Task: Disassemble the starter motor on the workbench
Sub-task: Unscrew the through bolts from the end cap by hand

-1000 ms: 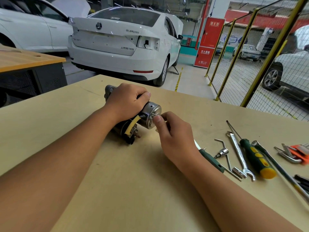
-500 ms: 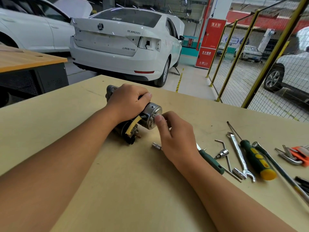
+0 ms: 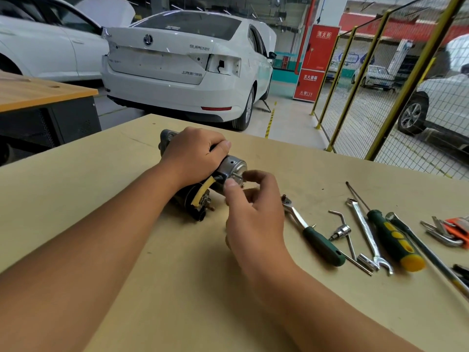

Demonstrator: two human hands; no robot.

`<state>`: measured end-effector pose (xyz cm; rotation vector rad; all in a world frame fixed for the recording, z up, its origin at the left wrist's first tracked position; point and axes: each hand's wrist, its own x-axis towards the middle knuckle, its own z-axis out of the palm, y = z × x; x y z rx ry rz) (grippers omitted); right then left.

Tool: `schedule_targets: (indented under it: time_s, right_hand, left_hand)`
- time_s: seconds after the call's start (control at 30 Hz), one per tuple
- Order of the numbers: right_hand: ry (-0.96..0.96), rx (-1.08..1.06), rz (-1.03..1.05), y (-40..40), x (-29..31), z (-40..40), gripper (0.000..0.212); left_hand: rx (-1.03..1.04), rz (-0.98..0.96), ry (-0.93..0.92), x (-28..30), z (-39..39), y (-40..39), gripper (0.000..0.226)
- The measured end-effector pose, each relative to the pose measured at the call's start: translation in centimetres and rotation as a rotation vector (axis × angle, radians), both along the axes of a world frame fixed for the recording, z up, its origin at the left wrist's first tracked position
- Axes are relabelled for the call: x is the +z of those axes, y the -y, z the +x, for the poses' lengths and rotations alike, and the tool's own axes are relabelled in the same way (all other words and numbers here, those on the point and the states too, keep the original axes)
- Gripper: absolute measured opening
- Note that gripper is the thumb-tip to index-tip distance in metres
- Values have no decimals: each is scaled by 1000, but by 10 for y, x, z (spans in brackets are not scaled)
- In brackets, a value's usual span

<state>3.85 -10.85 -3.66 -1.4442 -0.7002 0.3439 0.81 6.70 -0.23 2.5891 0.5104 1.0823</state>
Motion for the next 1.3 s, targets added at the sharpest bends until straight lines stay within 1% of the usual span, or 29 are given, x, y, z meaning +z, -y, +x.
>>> schedule_targets:
  time_s: [0.03,0.1,0.13,0.2,0.27,0.3,0.43,0.63,0.73,0.8,0.9,0.97,1.03,1.1,1.17,1.23,1.3]
  right_hand:
    - [-41,15,3,-1,-2,-1,17]
    - [-31,-9,5,-4,-5,3,21]
    - [-12,-36,10,-5,-5,7,19]
    - [33,-79,26,-7,-5,17,6]
    - [124,-94,4,-9,-7,23,20]
    - [158,-94,1,-10,-8,26,24]
    - [262,-124,-22,-11,-12,35,26]
    - [282,-129,-15,-11,-10,36,26]
    - [240,-110,5,-10,-8,34,29]
    - [245,-105,3,-10,-6,36,29]
    - [332,-108,-6,-8,-4,43,26]
    - [430,-115,-27,-8,-3,47,18]
    - [467,-98,-24,-7,-4,47,12]
    - [443,-93,4,-7,-4,45,13]
    - [454,-135,28,-7,-3,45,15]
    - [506,-170,23,-9,-1,48,17]
    - [573,-161,-37,-11,-2,53,25]
  left_hand:
    - [0,1,3,0,0,0,39]
    - [-5,2,8,0,1,-1,40]
    - [-5,1,10,-1,1,-2,40]
    - [-2,-4,19,-1,1,-2,41]
    - [4,-2,25,-1,1,-3,41]
    - [5,3,26,-2,1,-3,41]
    - [-3,-3,26,-2,2,-2,38]
    - [0,0,26,-2,2,-3,40]
    - [-4,6,29,-3,3,-4,38]
    - [-5,2,28,-3,3,-4,39]
    - [-3,-2,23,-2,2,-3,40]
    - [0,-3,17,-2,2,-3,40]
    - [0,-4,16,-2,3,-3,39]
    - [-1,-2,18,-3,2,-3,38]
    - [4,1,11,-3,2,-2,39]
    - [11,2,9,-2,2,-2,41]
    - [13,3,11,-1,1,-2,41]
